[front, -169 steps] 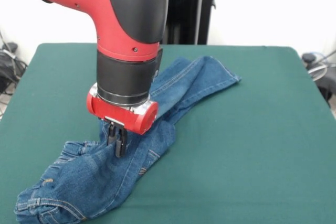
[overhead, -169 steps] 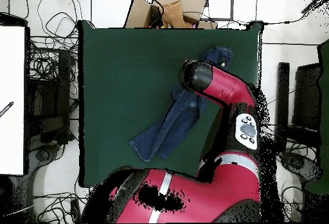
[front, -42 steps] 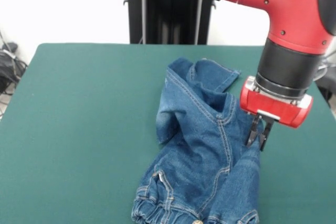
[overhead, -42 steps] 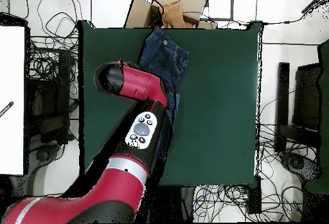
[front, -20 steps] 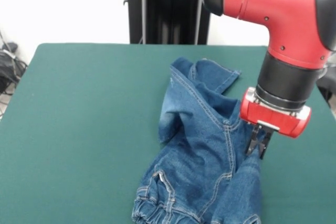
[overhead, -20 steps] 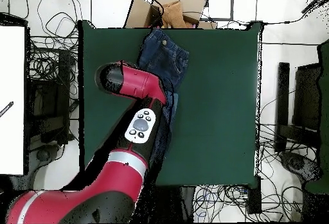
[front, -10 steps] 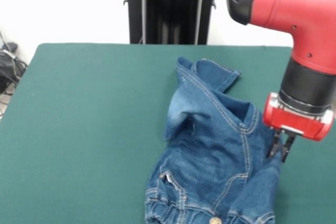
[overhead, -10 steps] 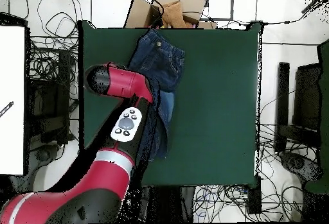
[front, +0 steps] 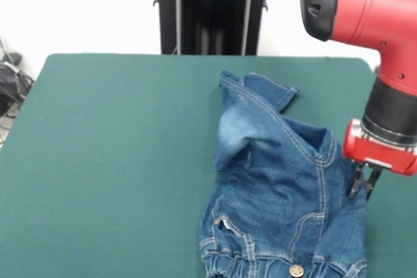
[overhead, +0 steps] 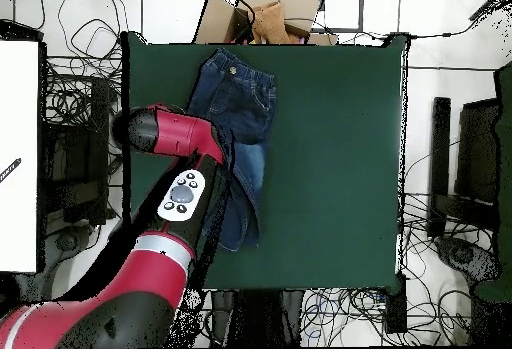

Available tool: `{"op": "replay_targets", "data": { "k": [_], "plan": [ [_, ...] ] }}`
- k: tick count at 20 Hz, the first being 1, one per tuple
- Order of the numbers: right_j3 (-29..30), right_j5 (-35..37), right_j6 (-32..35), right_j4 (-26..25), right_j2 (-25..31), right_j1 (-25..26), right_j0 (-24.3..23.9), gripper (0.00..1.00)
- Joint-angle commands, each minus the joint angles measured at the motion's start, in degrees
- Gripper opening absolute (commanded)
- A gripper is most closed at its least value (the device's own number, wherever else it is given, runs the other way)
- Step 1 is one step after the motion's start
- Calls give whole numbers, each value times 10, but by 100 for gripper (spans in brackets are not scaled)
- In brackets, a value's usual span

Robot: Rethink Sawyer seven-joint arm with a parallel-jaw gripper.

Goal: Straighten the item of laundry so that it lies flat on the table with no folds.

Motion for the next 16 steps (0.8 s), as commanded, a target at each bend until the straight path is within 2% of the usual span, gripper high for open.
{"op": "replay_targets", "data": {
  "k": [1,12,16],
  "plan": [
    [42,44,170,29,44,-3,8,0],
    [45,37,159,28,37,-8,-5,0],
    [51,32,166,30,39,-5,5,0]
  ]
}}
